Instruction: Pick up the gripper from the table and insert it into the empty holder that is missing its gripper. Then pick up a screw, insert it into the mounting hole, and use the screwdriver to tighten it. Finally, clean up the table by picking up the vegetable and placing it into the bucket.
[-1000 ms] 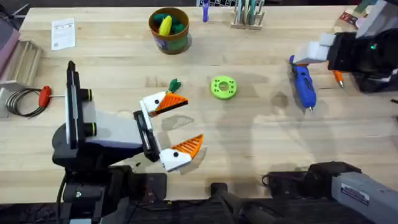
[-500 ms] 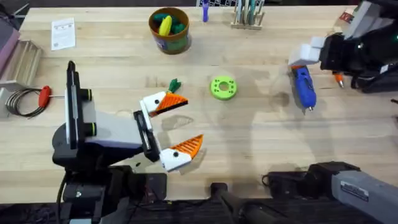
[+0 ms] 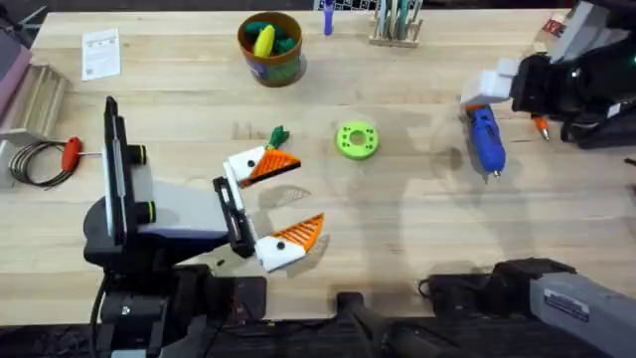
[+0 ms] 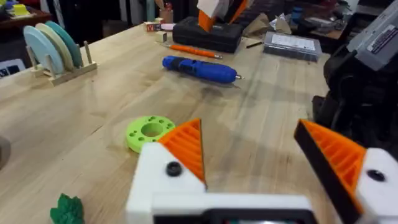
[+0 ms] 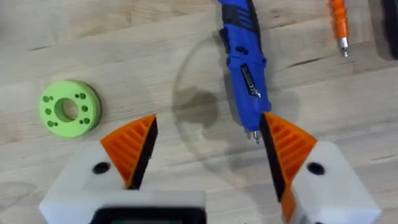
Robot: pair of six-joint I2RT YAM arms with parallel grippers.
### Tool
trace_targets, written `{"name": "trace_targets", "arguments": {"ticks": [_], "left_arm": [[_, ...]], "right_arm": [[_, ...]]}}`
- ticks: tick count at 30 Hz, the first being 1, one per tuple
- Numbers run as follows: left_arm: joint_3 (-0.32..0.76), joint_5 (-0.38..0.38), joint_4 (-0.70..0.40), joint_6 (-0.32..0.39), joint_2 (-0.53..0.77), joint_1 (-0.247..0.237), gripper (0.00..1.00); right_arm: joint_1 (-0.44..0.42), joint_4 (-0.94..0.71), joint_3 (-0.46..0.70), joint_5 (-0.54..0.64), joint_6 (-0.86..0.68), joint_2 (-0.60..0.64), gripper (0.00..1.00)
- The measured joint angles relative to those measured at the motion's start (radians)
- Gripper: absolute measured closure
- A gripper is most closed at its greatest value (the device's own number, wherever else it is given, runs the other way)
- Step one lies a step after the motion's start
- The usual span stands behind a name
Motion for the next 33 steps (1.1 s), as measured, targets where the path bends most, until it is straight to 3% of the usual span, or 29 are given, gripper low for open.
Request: {"name": "trace_targets", "arguments": {"ticks": [2,3,7,8,20,29,33], "left_arm": [[0.0,0.0,0.0,0.005,0.0,0.0,0.184],[0.0,0.0,0.0,0.006,0.0,0.0,0.29],[0.0,0.0,0.0,0.01,0.0,0.0,0.907],[0.0,-0.001,0.001,0.016,0.0,0.0,0.976],[0.0,-0.001,0.0,0.016,0.0,0.0,0.985],[0.0,-0.001,0.0,0.016,0.0,0.0,0.985],[0.0,0.0,0.0,0.016,0.0,0.0,0.985]], "right_arm": [[0.0,0.0,0.0,0.0,0.0,0.0,0.01],[0.0,0.0,0.0,0.0,0.0,0.0,0.01],[0.0,0.0,0.0,0.0,0.0,0.0,0.009],[0.0,0.0,0.0,0.0,0.0,0.0,0.01],[-0.005,0.007,0.0,0.0,0.0,0.0,0.01],[-0.131,0.135,0.0,0.0,-0.072,0.088,0.01],[-0.148,0.19,0.0,0.0,-0.144,0.143,0.01]]}}
